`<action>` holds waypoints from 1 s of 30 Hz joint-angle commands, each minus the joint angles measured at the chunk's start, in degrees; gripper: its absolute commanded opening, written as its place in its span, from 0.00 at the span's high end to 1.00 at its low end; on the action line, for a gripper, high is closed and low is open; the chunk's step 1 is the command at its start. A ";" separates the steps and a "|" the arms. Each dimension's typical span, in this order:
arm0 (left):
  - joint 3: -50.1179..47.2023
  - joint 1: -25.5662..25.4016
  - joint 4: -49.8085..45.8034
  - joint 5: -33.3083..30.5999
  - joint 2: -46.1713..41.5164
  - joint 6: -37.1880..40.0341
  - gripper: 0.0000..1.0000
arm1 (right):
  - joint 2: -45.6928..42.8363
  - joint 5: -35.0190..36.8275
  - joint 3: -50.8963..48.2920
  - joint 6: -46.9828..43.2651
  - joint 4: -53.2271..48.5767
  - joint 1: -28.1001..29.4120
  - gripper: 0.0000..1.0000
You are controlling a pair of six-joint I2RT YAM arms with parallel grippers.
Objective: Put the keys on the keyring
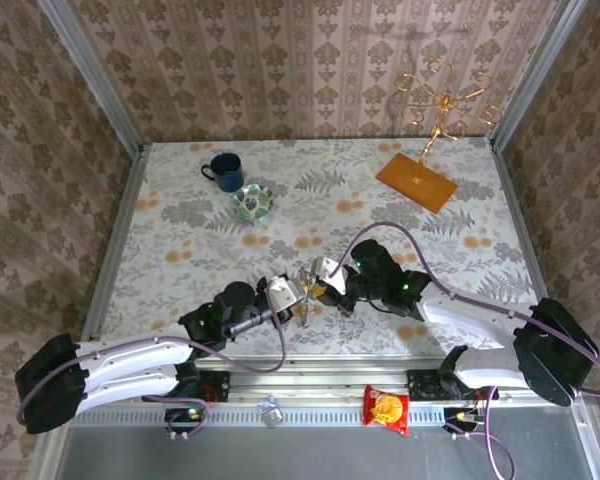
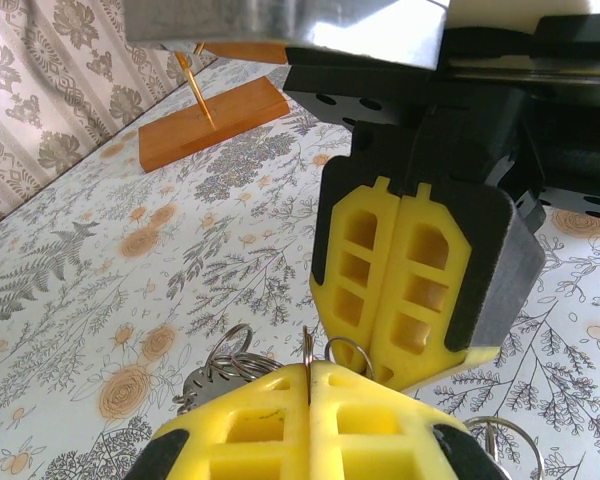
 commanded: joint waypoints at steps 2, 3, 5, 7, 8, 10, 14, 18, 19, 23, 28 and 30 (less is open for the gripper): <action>-1.25 0.33 2.37 0.62 -0.98 -0.85 1.00 | -1.32 1.68 -0.19 0.99 -5.79 0.22 1.00; -1.43 0.34 2.77 0.66 -0.98 -0.85 1.00 | -0.62 1.99 -0.32 1.71 -6.99 0.22 1.00; -1.74 0.33 3.56 0.75 -0.89 -0.84 1.00 | 1.36 3.28 -0.05 4.06 -8.70 0.23 1.00; -2.01 0.34 4.06 0.93 -0.98 -0.81 1.00 | 3.52 3.23 0.83 6.51 -9.95 0.05 1.00; -2.01 0.34 4.02 0.85 -1.04 -0.74 1.00 | 4.46 3.23 1.23 7.29 -10.44 0.05 1.00; -2.01 0.32 4.05 0.92 -1.22 -0.58 1.00 | 5.83 3.98 1.89 8.76 -10.81 -0.18 0.96; -2.17 0.71 4.40 1.36 -1.33 -0.63 1.00 | 7.44 4.10 3.73 9.05 -12.06 -0.94 0.69; -2.36 1.09 4.76 2.35 -1.51 -0.85 1.00 | 2.69 2.93 2.77 6.78 -8.85 -2.98 0.59; -2.36 1.21 4.90 2.65 -1.51 -0.93 1.00 | 1.03 2.58 2.14 5.70 -7.44 -3.56 0.59; -2.79 1.77 6.07 4.05 -1.33 -1.37 1.00 | -3.69 -0.65 -0.06 -0.56 -0.76 -5.46 0.58; -2.98 1.92 5.87 3.93 -1.54 -1.71 1.00 | -3.25 -3.70 1.49 -4.92 0.01 -5.59 0.61; -2.89 1.90 5.49 3.53 -1.67 -1.73 1.00 | -4.05 -3.52 1.19 -5.09 -1.19 -5.52 0.62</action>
